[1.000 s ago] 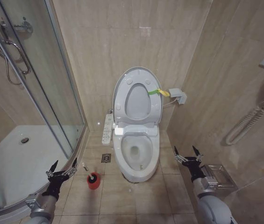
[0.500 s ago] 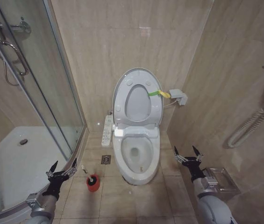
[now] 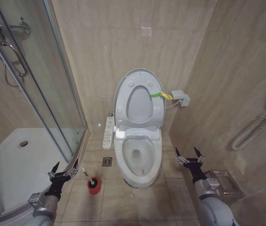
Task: Open the toilet lid, clean the toilet bowl with a toilet brush, close the toilet lid, and flush.
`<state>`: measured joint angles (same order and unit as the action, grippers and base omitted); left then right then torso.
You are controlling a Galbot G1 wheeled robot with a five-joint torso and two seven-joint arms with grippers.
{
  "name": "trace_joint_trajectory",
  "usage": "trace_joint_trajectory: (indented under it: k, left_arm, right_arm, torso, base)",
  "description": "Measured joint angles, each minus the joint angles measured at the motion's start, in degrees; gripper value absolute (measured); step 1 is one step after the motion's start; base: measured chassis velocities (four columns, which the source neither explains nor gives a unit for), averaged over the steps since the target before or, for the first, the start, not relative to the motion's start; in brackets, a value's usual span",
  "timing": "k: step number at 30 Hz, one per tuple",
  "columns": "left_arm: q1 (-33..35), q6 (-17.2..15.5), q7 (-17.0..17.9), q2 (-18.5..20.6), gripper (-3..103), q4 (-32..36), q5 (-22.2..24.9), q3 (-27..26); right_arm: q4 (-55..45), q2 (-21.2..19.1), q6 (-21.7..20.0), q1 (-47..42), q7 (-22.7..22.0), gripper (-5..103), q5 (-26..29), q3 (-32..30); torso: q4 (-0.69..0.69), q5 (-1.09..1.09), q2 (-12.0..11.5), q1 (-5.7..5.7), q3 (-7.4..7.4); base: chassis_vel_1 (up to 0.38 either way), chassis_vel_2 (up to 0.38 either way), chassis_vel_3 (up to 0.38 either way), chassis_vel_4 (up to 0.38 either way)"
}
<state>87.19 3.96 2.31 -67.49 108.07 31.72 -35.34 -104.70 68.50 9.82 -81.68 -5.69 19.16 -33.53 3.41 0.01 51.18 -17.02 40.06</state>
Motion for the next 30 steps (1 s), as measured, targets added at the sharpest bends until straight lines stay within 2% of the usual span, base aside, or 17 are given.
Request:
trace_joint_trajectory:
  k: [30]
  left_arm:
    - [0.9,0.3,-0.4,-0.3,100,0.0,-0.2,-0.1]
  right_arm:
    - [0.0,0.0,0.0,0.0,0.0,100,0.0,0.0]
  torso:
    - [0.0,-0.01,0.0,0.0,0.0]
  base:
    - [0.011,0.015,-0.012,-0.013]
